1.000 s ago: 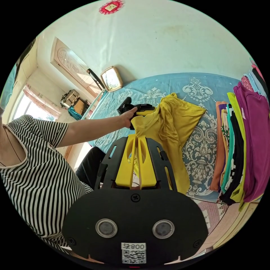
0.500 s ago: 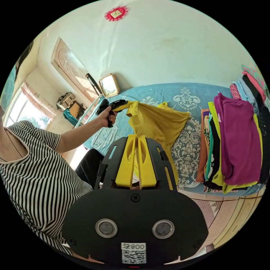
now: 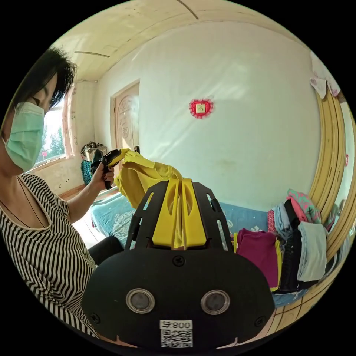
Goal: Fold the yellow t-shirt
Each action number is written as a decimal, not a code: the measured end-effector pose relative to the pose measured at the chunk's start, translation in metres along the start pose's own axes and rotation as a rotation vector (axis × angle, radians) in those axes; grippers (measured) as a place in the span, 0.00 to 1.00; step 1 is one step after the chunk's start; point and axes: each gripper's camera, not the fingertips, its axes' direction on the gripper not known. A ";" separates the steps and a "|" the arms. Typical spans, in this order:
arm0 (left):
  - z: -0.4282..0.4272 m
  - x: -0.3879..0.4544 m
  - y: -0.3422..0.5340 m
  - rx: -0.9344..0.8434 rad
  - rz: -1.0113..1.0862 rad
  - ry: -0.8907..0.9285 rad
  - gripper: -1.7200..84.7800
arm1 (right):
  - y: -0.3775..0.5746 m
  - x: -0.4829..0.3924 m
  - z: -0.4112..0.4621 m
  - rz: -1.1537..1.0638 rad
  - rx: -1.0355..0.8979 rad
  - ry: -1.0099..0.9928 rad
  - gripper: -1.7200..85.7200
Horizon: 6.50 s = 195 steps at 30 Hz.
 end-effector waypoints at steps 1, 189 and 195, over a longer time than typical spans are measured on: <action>-0.014 0.018 -0.006 0.018 0.041 -0.007 0.02 | -0.005 -0.004 -0.010 -0.014 0.025 -0.003 0.03; -0.223 -0.493 0.766 -0.371 -0.836 -1.185 0.12 | 0.627 -0.112 0.938 0.610 -1.012 0.098 0.11; -0.236 -0.524 0.783 -0.332 -0.950 -1.194 0.07 | 0.641 -0.107 0.951 0.597 -1.034 0.083 0.06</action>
